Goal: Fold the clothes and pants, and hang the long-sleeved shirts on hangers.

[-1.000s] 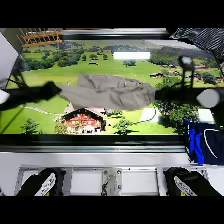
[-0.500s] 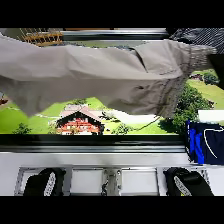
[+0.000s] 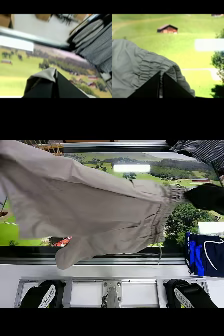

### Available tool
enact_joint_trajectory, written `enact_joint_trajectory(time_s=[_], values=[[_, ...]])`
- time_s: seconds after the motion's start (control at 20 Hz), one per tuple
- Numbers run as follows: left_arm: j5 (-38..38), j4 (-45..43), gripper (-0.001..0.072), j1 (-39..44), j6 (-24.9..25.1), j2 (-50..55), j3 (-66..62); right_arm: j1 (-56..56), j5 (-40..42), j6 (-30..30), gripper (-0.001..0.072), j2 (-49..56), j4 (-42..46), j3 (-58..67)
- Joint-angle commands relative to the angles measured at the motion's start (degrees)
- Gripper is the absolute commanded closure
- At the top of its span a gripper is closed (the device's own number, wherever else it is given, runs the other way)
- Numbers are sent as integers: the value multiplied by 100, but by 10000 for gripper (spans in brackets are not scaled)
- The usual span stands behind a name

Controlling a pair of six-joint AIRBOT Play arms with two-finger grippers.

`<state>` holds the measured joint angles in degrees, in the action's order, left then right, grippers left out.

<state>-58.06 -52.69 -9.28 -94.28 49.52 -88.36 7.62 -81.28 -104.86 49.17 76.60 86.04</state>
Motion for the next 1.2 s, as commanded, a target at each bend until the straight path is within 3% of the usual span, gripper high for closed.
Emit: enact_joint_trajectory(time_s=[0.0,0.25,0.45,0.6,0.8,1.0,1.15], values=[[168,-13,702,459,-7,1781,-328,-2,175,63,695,1342,55,-59],[157,-24,703,1058,94,4127,-1974,-2,2105,164,695,2697,105,-52],[-166,-15,703,977,26,4450,-2542,-2,2662,960,695,2601,96,-50],[-334,0,703,815,31,3936,-2962,-2,3121,1215,695,1908,79,-42],[-299,-7,703,490,87,2326,-2717,-2,3493,1213,695,551,79,-42],[-275,-20,703,118,107,608,-2061,-2,3202,1209,694,-636,81,-44],[175,-17,702,-101,105,-522,-1432,-2,2647,1187,694,-1211,81,-44]])
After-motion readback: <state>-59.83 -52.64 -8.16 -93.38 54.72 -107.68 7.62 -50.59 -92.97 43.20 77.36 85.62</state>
